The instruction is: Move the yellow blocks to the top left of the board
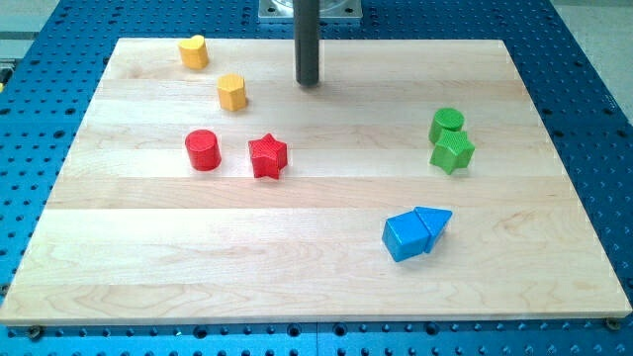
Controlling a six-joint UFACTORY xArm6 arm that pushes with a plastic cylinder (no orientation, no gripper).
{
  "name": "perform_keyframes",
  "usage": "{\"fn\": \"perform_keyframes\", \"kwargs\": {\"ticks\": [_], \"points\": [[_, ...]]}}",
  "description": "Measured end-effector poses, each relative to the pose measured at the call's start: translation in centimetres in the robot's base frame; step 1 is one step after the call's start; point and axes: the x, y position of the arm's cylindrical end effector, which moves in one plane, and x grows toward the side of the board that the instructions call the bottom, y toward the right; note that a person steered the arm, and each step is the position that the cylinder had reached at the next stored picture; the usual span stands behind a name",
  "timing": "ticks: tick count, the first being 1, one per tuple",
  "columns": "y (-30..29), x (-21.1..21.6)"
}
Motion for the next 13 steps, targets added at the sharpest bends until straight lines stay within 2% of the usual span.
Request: {"fn": "perform_keyframes", "kwargs": {"ticks": [1,2,3,4,6,7,8,9,10,11,12,13], "points": [[-6.3,2.2],[-13.5,2.0],[-15.3,1.5],[-14.0,4.2],[-16.9,4.2],[-20.2,4.7],[-20.5,3.7],[-17.1,1.8],[-16.6,-1.4],[-18.0,-1.5],[-13.7,-0.9],[-11.1,-4.6]]}}
